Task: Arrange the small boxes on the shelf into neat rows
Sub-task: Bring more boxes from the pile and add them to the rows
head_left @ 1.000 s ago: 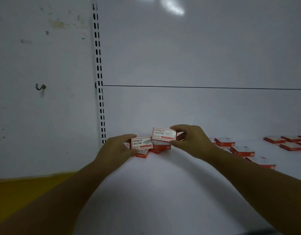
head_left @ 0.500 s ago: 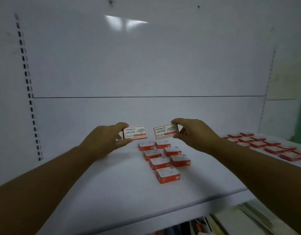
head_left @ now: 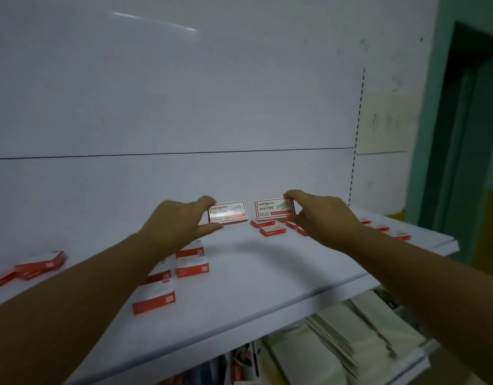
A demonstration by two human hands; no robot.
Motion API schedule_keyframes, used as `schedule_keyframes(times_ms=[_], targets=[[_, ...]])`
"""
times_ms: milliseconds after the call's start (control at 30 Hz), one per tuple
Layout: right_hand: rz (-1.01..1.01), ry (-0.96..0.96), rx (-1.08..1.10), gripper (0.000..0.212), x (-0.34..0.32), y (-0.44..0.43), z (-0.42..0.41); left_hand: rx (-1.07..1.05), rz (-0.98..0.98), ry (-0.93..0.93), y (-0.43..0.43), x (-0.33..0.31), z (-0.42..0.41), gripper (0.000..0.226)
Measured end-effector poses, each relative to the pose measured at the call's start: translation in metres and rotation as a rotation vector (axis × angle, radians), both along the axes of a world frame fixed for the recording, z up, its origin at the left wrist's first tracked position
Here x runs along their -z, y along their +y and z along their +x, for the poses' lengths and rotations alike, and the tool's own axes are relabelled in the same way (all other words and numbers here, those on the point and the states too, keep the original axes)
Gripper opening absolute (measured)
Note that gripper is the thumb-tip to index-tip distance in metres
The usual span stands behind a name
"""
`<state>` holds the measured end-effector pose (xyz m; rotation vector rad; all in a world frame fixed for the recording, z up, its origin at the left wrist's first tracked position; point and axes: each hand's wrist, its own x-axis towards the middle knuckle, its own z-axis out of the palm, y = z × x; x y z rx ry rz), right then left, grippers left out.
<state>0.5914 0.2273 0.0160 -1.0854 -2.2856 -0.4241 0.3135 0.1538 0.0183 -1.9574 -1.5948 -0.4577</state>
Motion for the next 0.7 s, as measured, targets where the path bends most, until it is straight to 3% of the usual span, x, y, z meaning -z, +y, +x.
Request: schedule_keyframes(times_ms=[367,500,700], targets=[[-0.11,-0.083,0.176,0.04,0.011,0.124,0.047,0.109,-0.056,-0.014,0.137,0.017,0.03,0.052],[-0.286,-0.149,0.17,0.035,0.027,0.156,0.077,0.096,-0.235,0.044,0.175,0.035,0.057,0.054],[-0.452,-0.22,0.109,0.036,0.052,0.188,0.105,0.08,-0.496,-0.036,0.194,0.069,0.099,0.064]])
